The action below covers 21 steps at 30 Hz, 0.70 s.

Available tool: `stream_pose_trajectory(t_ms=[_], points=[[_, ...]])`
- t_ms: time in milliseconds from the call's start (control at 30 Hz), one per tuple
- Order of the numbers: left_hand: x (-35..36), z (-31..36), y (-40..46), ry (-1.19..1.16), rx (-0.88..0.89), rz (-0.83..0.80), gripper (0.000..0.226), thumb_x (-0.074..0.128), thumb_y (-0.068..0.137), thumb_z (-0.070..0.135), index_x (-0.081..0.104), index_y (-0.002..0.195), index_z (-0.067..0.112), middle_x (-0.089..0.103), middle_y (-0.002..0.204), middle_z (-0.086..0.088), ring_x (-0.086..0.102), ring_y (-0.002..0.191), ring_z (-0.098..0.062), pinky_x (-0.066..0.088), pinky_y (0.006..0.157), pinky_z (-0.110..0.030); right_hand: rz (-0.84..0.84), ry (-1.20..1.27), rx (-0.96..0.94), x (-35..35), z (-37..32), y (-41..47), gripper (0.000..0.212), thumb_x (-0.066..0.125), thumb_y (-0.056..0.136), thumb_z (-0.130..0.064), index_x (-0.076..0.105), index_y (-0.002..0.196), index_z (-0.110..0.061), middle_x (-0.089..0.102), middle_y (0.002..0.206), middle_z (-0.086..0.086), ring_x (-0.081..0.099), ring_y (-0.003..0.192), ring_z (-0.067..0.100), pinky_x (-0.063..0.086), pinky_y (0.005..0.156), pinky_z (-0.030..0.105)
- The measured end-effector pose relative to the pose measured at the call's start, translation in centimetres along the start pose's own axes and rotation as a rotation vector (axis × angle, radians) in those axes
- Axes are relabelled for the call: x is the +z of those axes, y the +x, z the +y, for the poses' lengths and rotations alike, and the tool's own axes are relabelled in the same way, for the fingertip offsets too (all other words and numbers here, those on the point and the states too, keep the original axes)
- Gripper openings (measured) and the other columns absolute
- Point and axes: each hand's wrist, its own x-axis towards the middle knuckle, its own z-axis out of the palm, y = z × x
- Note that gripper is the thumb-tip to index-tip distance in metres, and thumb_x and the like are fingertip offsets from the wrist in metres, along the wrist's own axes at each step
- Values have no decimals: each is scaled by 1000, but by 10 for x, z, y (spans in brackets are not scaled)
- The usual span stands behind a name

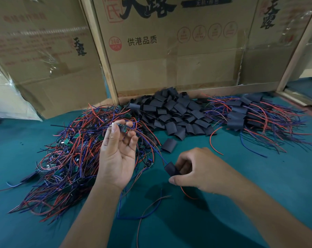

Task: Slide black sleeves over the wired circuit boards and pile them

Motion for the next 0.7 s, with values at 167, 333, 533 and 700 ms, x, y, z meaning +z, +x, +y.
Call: stream_pose_trajectory(t_ms=[167, 333, 533, 700], points=[[3, -1, -1, -12, -15, -12, 38, 90, 65, 44, 72, 91, 23, 66, 96, 3, 62, 79, -7, 54, 76, -19, 13, -10, 33, 11, -1, 3, 34, 80, 66, -54, 67, 76, -24, 68, 67, -11, 60, 62, 1, 48, 57, 20], [5, -1, -2, -29, -21, -5, 41, 91, 64, 43, 70, 92, 21, 65, 96, 2, 61, 79, -7, 54, 76, -19, 4, 24, 61, 16, 1, 4, 32, 80, 67, -52, 68, 79, -25, 69, 73, -11, 62, 68, 2, 48, 59, 19], [5, 1, -1, -31, -15, 2, 41, 91, 63, 42, 71, 91, 21, 65, 96, 2, 62, 79, -7, 54, 76, -19, -17, 59, 81, 20, 3, 5, 32, 81, 66, -54, 69, 78, -26, 70, 72, -12, 61, 66, -1, 47, 60, 18], [5, 1, -2, -25, -14, -4, 39, 91, 63, 43, 72, 90, 22, 66, 94, 3, 62, 79, -7, 54, 76, -19, -2, 74, 79, 20, 3, 5, 33, 81, 64, -55, 69, 76, -27, 69, 69, -17, 60, 63, -4, 46, 58, 17]])
